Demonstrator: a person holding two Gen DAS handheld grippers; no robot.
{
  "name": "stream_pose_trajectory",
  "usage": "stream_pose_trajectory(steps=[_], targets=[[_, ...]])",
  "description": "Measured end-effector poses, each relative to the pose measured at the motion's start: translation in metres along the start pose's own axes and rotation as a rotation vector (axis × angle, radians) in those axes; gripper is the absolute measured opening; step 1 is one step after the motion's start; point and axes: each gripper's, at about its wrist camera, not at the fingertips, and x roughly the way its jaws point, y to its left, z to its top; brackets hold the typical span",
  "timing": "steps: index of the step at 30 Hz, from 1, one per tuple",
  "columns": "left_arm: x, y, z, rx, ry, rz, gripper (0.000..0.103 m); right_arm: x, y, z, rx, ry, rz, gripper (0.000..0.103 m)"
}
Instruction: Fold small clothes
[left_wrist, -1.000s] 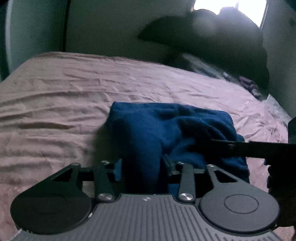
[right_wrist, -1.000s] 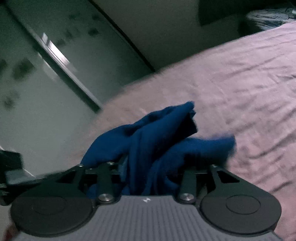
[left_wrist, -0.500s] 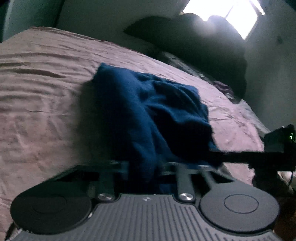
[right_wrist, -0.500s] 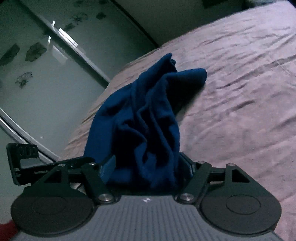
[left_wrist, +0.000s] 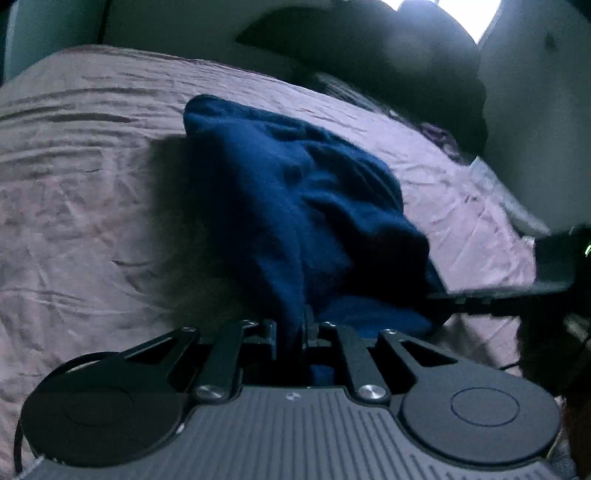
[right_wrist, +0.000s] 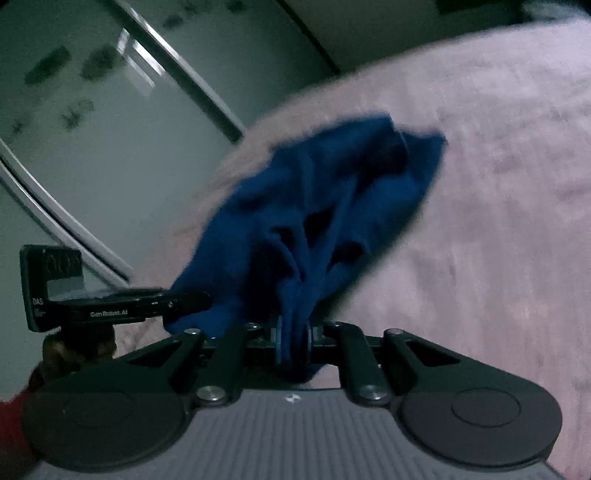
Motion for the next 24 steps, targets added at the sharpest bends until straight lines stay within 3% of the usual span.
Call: stream_pose_trajectory(steps=[2,4,7,8,9,11,14,16,17,18,19,21,24], targets=[[-0.010,0.002,0.011,-0.021,-0.016,-0.001,0.023,-0.007,-0.004,0.000,0.020,-0.003,0.003,0.020],[-0.025,-0.004,0.025,0.032,-0.076,0.045,0.028,-0.025,0.002,0.008,-0.019,-0.070,-0.031,0.027],[-0.027,-0.016,0.051,0.102,-0.144,0.099,0.052,-0.048,0.008,0.037,-0.045,-0.212,-0.065,0.049],[-0.024,-0.020,0.059,0.114,-0.160,0.105,0.061,-0.049,0.008,0.047,-0.052,-0.242,-0.074,0.063],[-0.019,-0.025,0.067,0.130,-0.178,0.112,0.063,-0.046,0.009,0.060,-0.060,-0.267,-0.089,0.071],[-0.007,-0.035,0.079,0.162,-0.197,0.128,0.066,-0.031,0.004,0.082,-0.060,-0.285,-0.097,0.071],[0.020,-0.046,0.090,0.189,-0.218,0.164,0.072,0.015,-0.018,0.111,0.020,-0.228,-0.126,0.071],[0.041,-0.045,0.090,0.203,-0.204,0.189,0.074,0.040,-0.029,0.117,0.045,-0.187,-0.139,0.059],[0.052,-0.042,0.090,0.195,-0.186,0.204,0.074,0.048,-0.028,0.117,0.027,-0.182,-0.152,0.031],[0.065,-0.037,0.088,0.191,-0.154,0.224,0.074,0.054,-0.027,0.118,-0.009,-0.185,-0.198,0.015],[0.075,-0.032,0.085,0.199,-0.133,0.241,0.075,0.056,-0.019,0.117,-0.065,-0.197,-0.271,0.013],[0.080,-0.034,0.074,0.256,-0.166,0.279,0.076,0.063,-0.015,0.116,-0.147,-0.199,-0.386,0.013],[0.062,-0.045,0.065,0.279,-0.197,0.297,0.079,0.057,-0.002,0.112,-0.185,-0.222,-0.423,0.013]])
